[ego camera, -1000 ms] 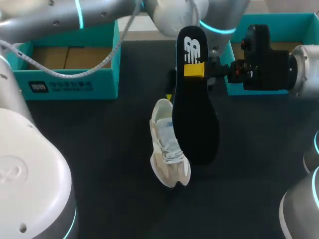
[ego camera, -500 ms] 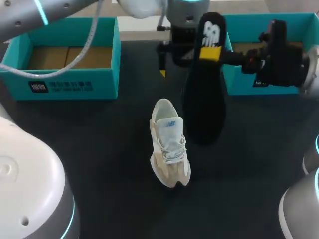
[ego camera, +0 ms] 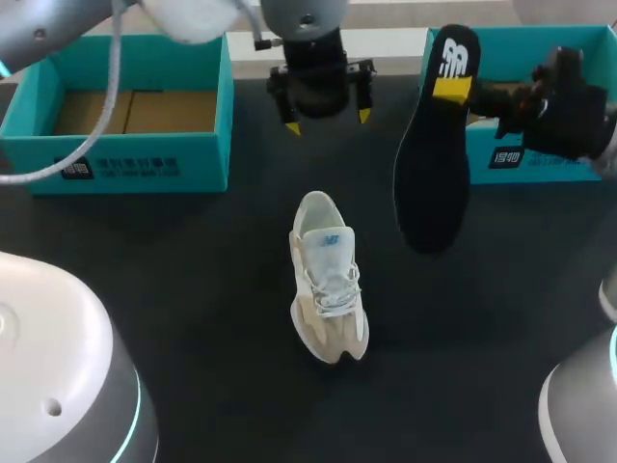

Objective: Take the shoe out of the shoebox, open the shoe tongue, remove and reinsert the insole, then place the shoe into the shoebox

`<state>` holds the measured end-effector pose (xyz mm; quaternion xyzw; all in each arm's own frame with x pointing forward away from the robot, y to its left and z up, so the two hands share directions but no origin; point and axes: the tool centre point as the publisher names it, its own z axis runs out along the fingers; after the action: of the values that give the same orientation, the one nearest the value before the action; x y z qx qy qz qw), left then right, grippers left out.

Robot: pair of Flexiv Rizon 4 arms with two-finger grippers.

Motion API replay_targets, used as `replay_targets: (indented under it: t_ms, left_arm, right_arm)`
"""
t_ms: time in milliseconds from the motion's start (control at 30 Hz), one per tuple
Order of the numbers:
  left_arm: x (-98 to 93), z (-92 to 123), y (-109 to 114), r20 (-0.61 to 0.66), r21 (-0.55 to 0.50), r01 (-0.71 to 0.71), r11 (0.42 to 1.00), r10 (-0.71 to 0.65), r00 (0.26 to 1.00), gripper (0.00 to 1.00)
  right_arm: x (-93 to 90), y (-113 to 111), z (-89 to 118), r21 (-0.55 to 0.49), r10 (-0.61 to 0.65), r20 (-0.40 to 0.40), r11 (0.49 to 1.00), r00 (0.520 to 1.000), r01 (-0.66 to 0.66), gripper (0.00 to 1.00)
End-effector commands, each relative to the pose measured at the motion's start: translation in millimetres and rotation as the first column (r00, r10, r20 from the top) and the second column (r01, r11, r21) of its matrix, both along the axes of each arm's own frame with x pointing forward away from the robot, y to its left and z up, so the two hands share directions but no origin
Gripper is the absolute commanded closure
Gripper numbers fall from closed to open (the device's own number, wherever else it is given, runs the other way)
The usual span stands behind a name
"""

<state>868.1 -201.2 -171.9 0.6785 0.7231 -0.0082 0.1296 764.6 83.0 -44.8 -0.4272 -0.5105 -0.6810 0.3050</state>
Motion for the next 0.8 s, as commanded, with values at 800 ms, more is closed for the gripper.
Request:
replay_targets:
  t_ms: [800]
  left_arm:
    - [-6.8,3,27,0.043,-0.371,0.139,0.918,-0.132,0.99,0.0]
  right_arm:
    - [39.9,-1,13,-0.066,0.044,-0.037,0.997,0.998,-0.046,1.0]
